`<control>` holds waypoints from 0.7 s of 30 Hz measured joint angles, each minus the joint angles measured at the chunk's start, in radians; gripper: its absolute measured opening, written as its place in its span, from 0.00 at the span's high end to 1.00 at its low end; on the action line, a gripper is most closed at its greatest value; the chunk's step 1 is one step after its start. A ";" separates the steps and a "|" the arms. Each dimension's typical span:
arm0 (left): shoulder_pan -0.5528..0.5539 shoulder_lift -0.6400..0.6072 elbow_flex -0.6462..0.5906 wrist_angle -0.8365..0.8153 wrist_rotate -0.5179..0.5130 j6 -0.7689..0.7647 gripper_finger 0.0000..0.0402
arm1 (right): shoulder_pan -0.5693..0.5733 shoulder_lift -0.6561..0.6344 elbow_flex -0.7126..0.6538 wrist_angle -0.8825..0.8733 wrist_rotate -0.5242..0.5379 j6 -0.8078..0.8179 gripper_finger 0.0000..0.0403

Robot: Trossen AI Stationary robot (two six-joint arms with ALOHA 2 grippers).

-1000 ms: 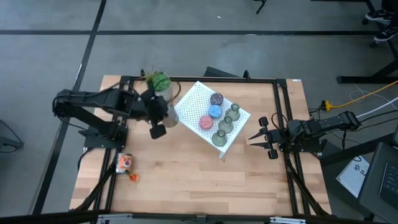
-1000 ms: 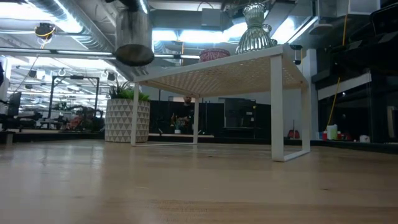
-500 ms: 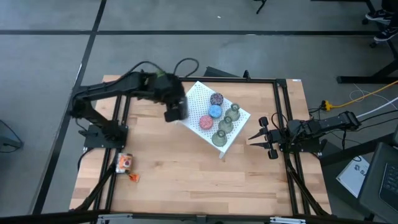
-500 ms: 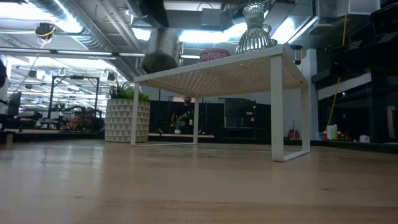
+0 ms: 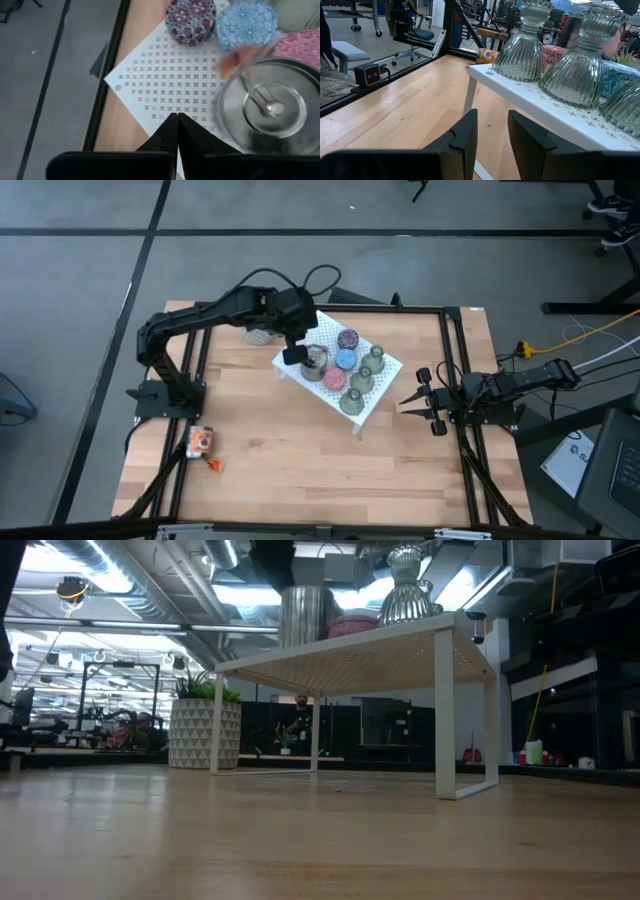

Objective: Pick & Place candle stick holders
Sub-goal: Put the right silver scented candle on the shelf

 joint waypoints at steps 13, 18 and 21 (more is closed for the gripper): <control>-0.045 -0.069 0.001 -0.013 0.101 0.027 0.97 | 0.000 0.000 0.000 0.000 0.000 0.000 0.72; -0.075 -0.043 0.001 -0.033 0.232 0.040 0.83 | 0.000 0.000 0.000 0.000 0.000 0.000 0.72; -0.104 -0.018 0.001 -0.032 0.240 0.085 0.72 | 0.000 0.000 0.000 0.000 0.000 0.000 0.72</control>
